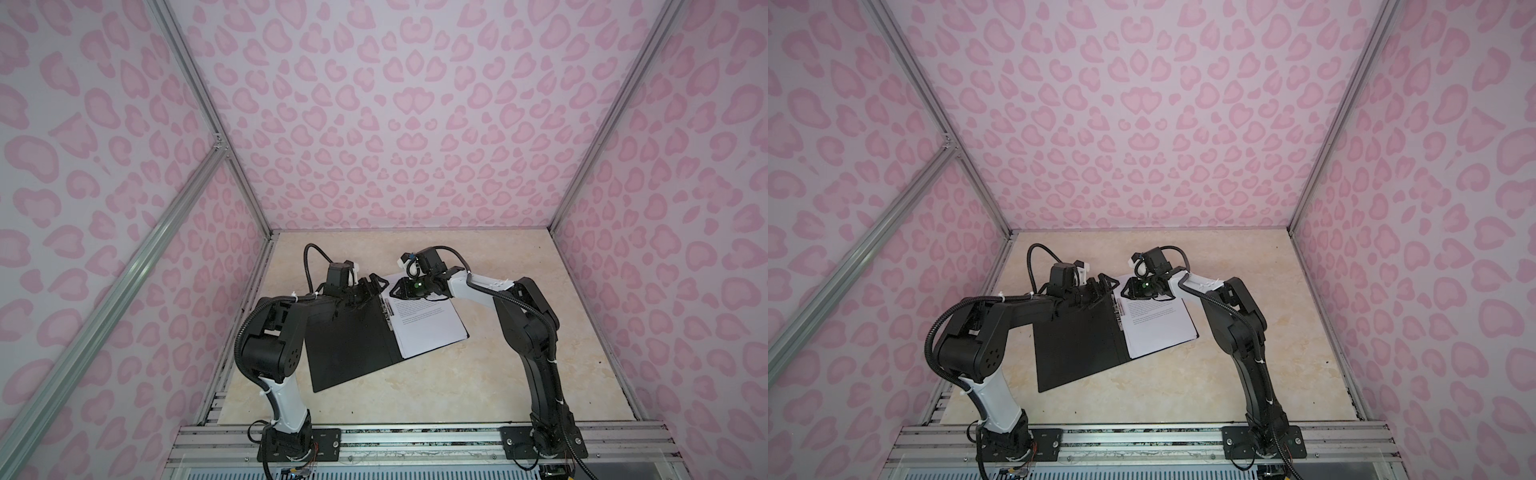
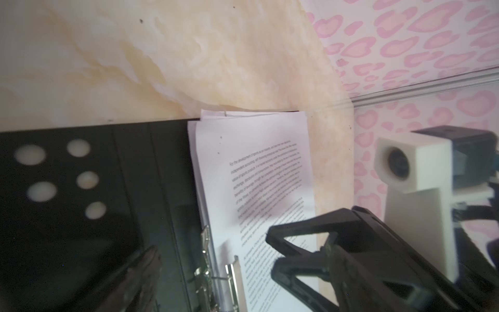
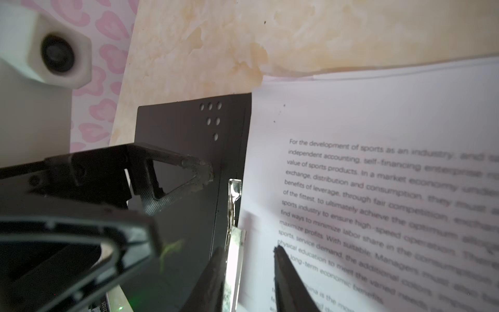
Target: Put the files into the folder
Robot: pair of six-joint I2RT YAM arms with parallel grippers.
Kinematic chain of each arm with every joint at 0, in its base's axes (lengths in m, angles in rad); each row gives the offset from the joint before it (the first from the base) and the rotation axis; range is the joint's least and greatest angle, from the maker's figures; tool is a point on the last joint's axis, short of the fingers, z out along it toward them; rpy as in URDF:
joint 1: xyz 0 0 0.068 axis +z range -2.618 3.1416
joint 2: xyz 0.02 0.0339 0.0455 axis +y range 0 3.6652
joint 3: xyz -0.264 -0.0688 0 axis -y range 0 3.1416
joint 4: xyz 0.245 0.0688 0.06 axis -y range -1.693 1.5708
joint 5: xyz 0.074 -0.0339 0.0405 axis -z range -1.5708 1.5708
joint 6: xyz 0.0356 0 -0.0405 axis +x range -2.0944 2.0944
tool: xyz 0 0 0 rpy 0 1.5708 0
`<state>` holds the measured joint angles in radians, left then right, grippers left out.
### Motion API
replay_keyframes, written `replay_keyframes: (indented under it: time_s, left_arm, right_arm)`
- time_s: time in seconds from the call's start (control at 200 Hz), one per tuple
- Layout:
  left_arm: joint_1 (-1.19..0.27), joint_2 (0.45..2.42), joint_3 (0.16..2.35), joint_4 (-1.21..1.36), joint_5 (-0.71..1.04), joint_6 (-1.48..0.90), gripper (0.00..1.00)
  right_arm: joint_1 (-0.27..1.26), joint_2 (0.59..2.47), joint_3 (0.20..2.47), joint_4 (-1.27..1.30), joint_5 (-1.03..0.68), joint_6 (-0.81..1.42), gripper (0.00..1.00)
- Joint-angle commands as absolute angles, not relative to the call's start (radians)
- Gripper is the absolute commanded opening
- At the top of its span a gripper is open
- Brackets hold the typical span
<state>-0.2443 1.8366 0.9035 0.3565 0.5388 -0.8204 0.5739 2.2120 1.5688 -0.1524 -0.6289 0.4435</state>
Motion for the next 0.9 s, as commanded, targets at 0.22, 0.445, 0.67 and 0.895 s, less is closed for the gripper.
replay_keyframes:
  time_s: [0.22, 0.445, 0.67, 0.895]
  left_arm:
    - [-0.248, 1.874, 0.906, 0.531, 0.625, -0.933, 0.97]
    - [-0.25, 1.92, 0.916, 0.56, 0.632, -0.957, 0.97]
    - [-0.25, 1.952, 0.914, 0.608, 0.652, -0.991, 0.97]
    - [-0.252, 1.933, 0.894, 0.664, 0.679, -1.03, 0.97]
  right_arm:
    - [0.585, 2.263, 1.611, -0.22, -0.618, 0.391, 0.25]
    - [0.599, 2.283, 1.643, -0.278, -0.57, 0.343, 0.26]
    - [0.614, 2.321, 1.681, -0.333, -0.526, 0.314, 0.24]
    - [0.613, 2.335, 1.708, -0.372, -0.531, 0.308, 0.23]
